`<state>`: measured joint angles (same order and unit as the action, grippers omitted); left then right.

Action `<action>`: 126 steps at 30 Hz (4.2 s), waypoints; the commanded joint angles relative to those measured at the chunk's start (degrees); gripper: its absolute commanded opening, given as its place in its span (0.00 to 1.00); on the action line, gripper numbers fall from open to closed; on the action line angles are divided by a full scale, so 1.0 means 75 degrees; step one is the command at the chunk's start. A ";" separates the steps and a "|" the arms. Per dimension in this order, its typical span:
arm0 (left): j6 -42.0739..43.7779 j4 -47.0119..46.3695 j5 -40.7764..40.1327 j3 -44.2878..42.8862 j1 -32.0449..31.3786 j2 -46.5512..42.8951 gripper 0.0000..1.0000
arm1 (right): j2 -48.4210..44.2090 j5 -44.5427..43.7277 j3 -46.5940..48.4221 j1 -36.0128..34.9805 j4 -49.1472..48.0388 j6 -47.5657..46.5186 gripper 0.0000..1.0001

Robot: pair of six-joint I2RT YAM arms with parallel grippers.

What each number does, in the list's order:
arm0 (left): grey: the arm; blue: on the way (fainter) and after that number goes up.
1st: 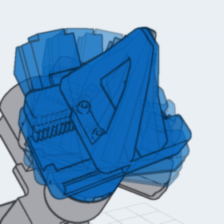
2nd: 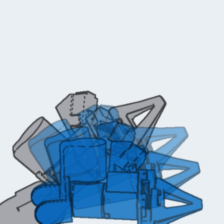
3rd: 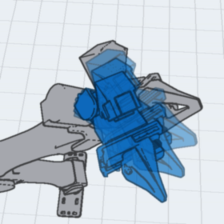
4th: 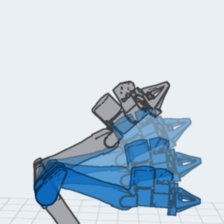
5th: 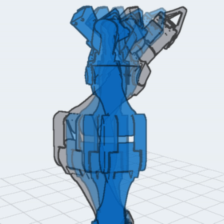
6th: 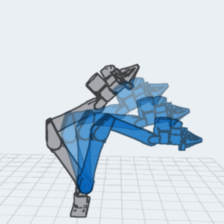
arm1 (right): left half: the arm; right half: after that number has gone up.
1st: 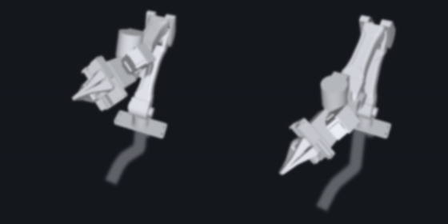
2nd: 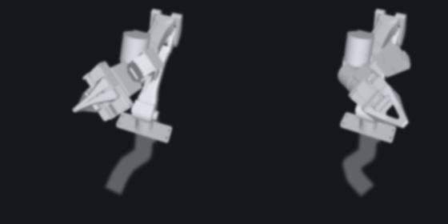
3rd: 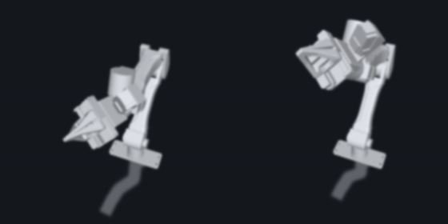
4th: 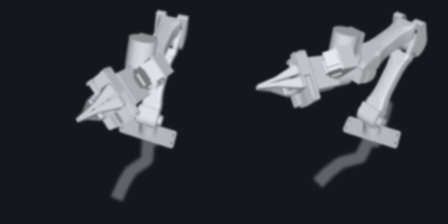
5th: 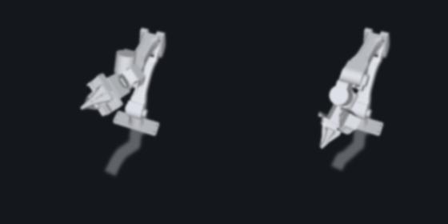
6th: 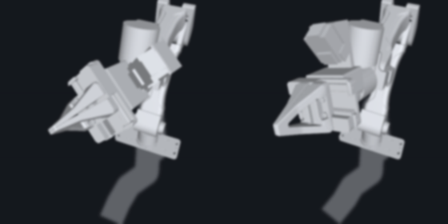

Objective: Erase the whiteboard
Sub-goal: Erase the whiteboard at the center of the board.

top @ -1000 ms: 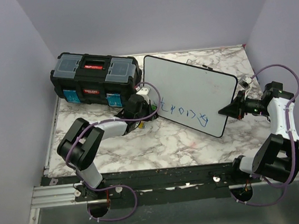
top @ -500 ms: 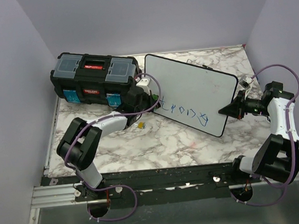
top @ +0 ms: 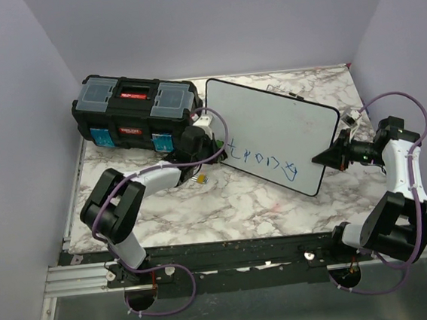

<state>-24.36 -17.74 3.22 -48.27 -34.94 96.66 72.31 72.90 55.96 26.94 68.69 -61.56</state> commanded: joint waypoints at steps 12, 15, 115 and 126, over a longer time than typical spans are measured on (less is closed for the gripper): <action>-0.0418 0.0051 0.0256 -0.0422 -0.0161 0.0500 0.00 | -0.0244 0.0250 0.0088 -0.0064 0.0016 -0.0110 0.01; -0.0690 -0.0146 0.0253 -0.0088 -0.0274 0.0546 0.00 | -0.0223 0.0261 0.0097 -0.0064 0.0039 -0.0124 0.01; -0.1705 0.3716 -0.0109 -0.2814 -0.0719 0.1590 0.00 | -0.0179 0.0604 0.0354 -0.0064 0.1680 -0.1542 0.01; -0.1581 0.3959 -0.0331 -0.2551 -0.0180 0.1417 0.00 | -0.0243 0.0604 0.0354 -0.0060 0.1682 -0.1542 0.01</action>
<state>-36.77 12.86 0.30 -68.71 -39.24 107.81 72.27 72.93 58.59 27.59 76.20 -73.38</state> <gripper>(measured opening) 0.060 0.060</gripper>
